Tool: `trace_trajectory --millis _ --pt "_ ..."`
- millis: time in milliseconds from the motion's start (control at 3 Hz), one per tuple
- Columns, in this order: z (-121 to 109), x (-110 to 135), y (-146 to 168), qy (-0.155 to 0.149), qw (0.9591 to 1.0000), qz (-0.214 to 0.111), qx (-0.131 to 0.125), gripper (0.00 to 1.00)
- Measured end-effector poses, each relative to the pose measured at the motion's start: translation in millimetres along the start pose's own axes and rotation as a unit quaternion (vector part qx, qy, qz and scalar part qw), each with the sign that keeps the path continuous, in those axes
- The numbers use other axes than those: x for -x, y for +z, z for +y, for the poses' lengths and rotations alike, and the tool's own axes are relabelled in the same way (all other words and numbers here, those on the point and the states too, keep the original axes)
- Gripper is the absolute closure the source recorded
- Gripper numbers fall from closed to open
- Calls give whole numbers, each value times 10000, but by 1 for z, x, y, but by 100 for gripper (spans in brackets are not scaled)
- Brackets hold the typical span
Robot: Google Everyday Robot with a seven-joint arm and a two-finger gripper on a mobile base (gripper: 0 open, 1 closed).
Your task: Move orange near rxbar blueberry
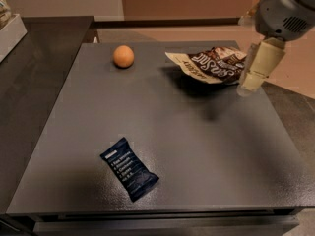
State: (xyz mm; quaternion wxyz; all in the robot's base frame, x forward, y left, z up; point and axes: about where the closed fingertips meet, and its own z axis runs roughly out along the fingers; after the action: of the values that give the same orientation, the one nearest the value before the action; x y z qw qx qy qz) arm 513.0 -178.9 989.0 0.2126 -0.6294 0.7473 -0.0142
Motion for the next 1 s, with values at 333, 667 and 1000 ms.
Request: trace_trajectory --millis 333,667,1000 --pt "-31 30 11 -141 9997 -208 -64 0" --pt "-59 55 25 -202 9990 -376 -119 0" --pt "-79 81 45 -296 9983 -506 -54 0"
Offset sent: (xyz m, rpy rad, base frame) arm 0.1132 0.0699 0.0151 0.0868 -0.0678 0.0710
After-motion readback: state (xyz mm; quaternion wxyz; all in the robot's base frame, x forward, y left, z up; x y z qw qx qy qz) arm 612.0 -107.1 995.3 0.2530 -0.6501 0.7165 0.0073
